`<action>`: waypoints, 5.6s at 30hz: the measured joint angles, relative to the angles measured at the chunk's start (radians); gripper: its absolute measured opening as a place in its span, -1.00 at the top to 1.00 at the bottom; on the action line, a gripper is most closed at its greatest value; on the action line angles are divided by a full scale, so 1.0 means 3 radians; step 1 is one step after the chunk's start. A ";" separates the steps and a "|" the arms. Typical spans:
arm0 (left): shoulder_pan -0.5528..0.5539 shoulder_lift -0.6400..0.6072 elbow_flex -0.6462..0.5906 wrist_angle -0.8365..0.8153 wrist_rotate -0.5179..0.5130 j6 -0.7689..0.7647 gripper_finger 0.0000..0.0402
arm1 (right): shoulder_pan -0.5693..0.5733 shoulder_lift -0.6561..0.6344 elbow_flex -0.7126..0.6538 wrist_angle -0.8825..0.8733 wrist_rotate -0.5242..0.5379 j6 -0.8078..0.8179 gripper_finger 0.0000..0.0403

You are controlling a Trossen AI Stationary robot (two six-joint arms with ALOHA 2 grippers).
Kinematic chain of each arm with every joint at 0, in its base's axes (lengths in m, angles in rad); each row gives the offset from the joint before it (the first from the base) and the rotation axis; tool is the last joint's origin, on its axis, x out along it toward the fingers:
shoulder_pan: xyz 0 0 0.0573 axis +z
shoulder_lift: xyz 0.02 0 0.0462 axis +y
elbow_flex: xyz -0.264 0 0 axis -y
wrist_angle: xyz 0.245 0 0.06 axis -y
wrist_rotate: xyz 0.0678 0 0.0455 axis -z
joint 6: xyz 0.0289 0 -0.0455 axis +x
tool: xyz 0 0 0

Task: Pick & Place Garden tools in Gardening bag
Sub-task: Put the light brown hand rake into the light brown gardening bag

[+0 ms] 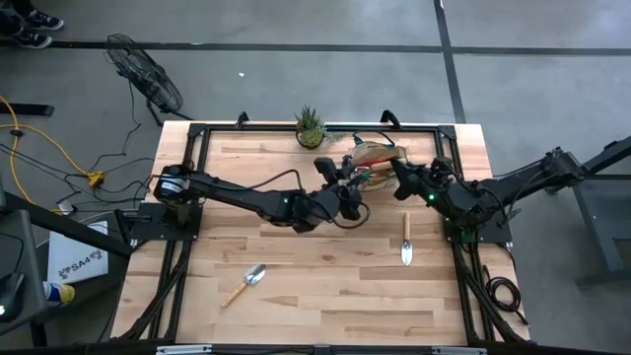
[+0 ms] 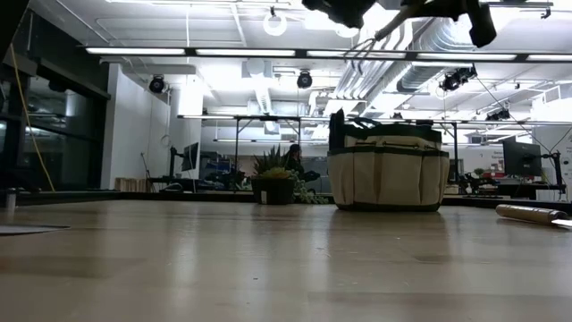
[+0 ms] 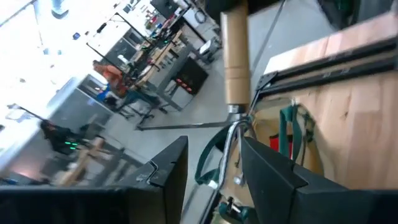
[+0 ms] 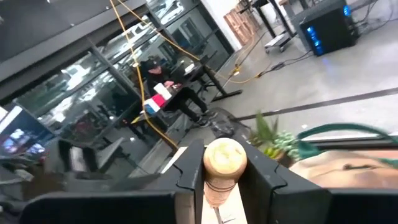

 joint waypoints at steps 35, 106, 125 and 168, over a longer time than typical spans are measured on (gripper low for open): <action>0.1233 -0.0930 -0.0202 -0.1835 0.3933 -0.1752 0.28 | -0.1276 -0.0143 0.0876 -0.2808 -0.2780 -0.0667 0.71; 0.1944 -0.2368 -0.4205 0.3453 0.4015 -0.4430 0.28 | -0.2684 0.0894 0.0877 -0.2277 -0.3997 -0.2438 0.71; 0.1944 -0.2367 -0.4205 0.3428 0.4002 -0.4430 0.28 | -0.2684 0.1043 0.0874 -0.2290 -0.3901 -0.2306 0.71; 0.1944 -0.2366 -0.4205 0.3376 0.4038 -0.4406 0.28 | -0.2685 0.0821 0.0736 -0.2175 -0.3697 -0.1838 0.40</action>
